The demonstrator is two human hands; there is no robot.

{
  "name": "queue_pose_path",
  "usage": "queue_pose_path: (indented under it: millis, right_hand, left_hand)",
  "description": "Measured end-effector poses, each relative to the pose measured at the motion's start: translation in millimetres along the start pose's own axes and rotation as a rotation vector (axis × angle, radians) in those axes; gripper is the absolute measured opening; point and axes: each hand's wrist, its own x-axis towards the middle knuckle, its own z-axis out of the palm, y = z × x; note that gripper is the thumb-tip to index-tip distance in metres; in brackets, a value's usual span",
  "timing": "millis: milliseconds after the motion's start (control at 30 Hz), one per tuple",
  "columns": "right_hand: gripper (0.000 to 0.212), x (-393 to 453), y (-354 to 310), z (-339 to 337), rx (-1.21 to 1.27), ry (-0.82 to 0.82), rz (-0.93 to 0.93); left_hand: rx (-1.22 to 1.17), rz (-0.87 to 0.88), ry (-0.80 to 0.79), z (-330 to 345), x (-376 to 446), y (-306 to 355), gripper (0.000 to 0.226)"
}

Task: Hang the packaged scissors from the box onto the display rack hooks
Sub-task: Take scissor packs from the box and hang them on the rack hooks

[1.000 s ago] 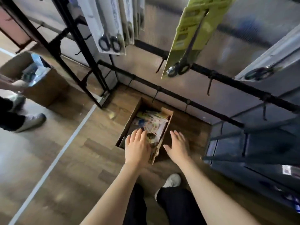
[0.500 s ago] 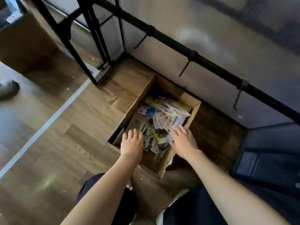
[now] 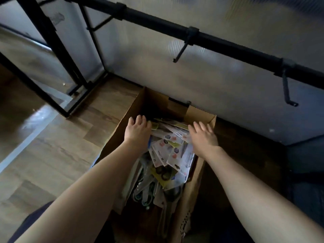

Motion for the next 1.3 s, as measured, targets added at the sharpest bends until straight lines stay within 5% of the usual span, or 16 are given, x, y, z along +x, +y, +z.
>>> queue_pose_path:
  millis: [367, 700, 933, 1100, 1300]
  right_hand:
    - [0.044, 24, 3, 5, 0.020, 0.023, 0.062]
    - [0.046, 46, -2, 12, -0.098, -0.092, 0.114]
    - [0.026, 48, -3, 8, 0.242, -0.081, 0.119]
    - [0.030, 52, -13, 9, 0.436, -0.127, 0.188]
    - [0.046, 57, -24, 7, 0.211, -0.154, 0.210]
  left_hand:
    - [-0.046, -0.007, -0.043, 14, 44, -6, 0.066]
    - [0.028, 0.044, 0.006, 5, 44, -7, 0.021]
    - [0.013, 0.041, 0.065, -2, 40, -8, 0.019]
    - [-0.012, 0.040, 0.047, -6, 37, -7, 0.023]
    - [-0.165, -0.017, 0.044, -5, 34, -14, 0.028]
